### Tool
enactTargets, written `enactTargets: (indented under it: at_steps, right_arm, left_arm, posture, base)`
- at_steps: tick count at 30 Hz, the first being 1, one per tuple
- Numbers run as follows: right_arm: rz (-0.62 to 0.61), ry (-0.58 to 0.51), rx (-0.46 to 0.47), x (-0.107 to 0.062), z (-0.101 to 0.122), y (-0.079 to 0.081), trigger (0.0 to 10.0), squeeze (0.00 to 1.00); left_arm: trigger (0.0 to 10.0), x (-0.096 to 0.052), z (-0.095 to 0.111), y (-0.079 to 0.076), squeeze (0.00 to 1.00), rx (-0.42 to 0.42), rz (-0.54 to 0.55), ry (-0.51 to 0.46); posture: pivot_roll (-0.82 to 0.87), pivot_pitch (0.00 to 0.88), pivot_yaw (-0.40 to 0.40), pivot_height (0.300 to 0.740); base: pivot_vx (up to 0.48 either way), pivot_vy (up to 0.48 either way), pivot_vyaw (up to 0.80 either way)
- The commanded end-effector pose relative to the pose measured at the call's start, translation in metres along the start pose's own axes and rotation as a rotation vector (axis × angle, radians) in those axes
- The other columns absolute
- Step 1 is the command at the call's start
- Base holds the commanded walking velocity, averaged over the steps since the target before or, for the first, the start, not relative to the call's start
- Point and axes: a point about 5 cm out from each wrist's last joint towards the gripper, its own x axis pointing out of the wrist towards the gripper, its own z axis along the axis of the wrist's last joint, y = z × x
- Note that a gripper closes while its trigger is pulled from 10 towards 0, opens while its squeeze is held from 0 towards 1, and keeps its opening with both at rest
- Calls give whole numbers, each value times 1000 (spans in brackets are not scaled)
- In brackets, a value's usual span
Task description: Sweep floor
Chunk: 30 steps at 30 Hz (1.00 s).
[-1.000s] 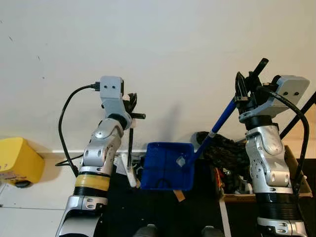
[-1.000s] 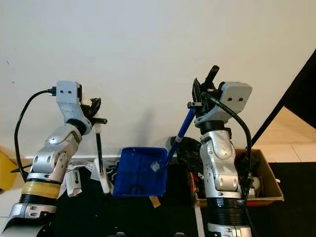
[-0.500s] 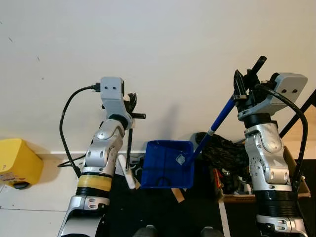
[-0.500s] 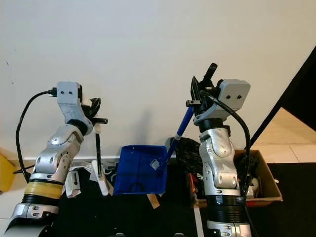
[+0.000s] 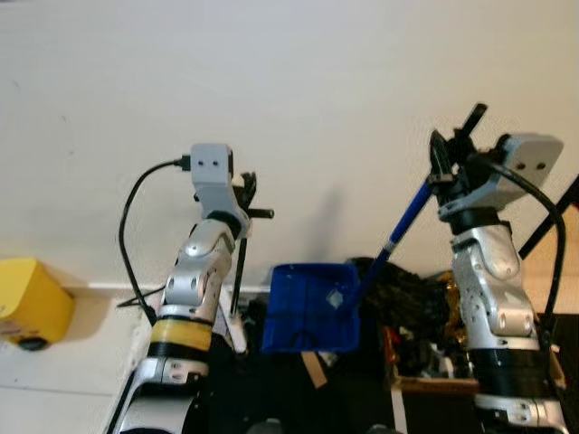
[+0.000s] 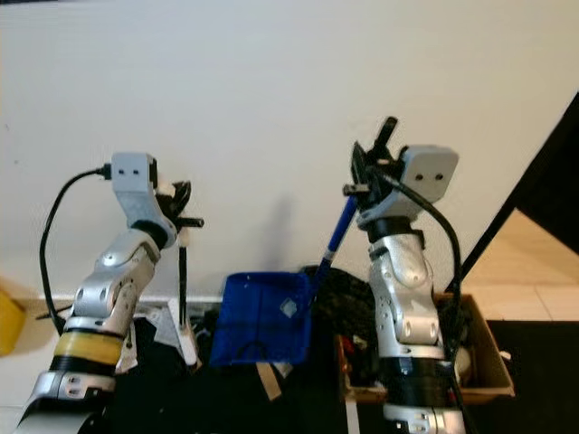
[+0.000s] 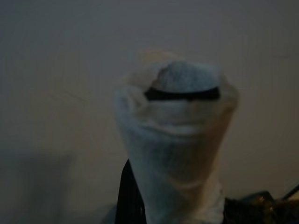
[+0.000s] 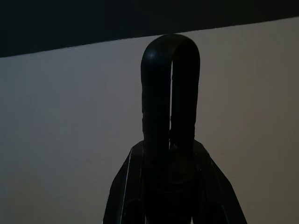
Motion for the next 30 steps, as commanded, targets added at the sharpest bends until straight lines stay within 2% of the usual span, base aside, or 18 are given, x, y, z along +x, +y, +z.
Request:
enactTargets:
  at_steps: [1,20,30]
  right_arm:
    - [7,-39,23,2,5,5,10000,0]
    - [4,-33,35,1,2,6,10000,0]
    - [23,-46,56,1,5,9,10000,0]
  left_arm:
    - [10000,2,9,0,0,26,-1,-38]
    - [10000,2,9,1,0,33,-1,-39]
    - [10000,1,8,1,0,34,1,-35]
  posture:
    - [50,0,51,740]
    - [59,0,56,740]
    - [58,0,54,740]
  base:
    - [251,-334,0]
    - [13,-388,0]
    - [0,-292,0]
